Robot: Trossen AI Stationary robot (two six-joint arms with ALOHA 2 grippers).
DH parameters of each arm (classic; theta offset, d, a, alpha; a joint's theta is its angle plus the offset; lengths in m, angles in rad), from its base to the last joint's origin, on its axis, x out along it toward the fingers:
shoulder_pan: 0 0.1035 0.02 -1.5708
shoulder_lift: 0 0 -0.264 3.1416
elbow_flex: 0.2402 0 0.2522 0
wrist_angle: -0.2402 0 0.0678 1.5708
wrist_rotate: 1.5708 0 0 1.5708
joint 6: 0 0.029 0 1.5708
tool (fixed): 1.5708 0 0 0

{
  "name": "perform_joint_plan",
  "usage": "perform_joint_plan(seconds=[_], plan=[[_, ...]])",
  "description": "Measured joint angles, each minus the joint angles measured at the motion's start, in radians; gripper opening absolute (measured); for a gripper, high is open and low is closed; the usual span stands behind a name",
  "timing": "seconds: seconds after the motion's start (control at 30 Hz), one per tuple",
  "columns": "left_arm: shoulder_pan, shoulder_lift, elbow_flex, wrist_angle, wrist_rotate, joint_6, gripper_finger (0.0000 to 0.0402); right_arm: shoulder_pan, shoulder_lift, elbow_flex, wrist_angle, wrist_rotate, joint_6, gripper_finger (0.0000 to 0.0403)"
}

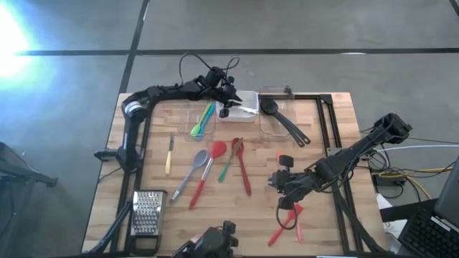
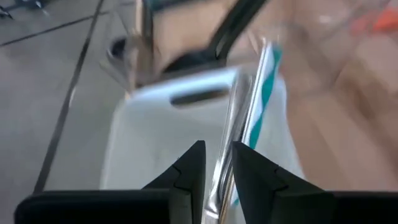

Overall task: Pick & Place Kitchen Items
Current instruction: Put the red spatula into the left transparent bin

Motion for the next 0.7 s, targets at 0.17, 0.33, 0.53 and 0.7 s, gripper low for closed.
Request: perform_joint_plan(seconds=[0.17,0.33,0.53,0.7], plan=[[-0.023,-0.123,0.0,-0.042,-0.002,-0.088,0.0084,0.001,0.0,0.009,-0.001,0.0,-0.005,0.0059],[-0.069,-0.278,0.0,-0.139,0.001,-0.168,0.0085,0.001,0.0,0.017,0.0,0.0,-0.007,0.0059],[-0.167,-0.445,0.0,-0.267,0.002,-0.25,0.0085,0.0,0.0,0.031,-0.002,0.0,-0.008,0.0059],[-0.274,-0.542,-0.001,-0.427,-0.008,-0.283,0.0082,0.0,0.0,0.054,-0.003,0.0,-0.022,0.0059]])
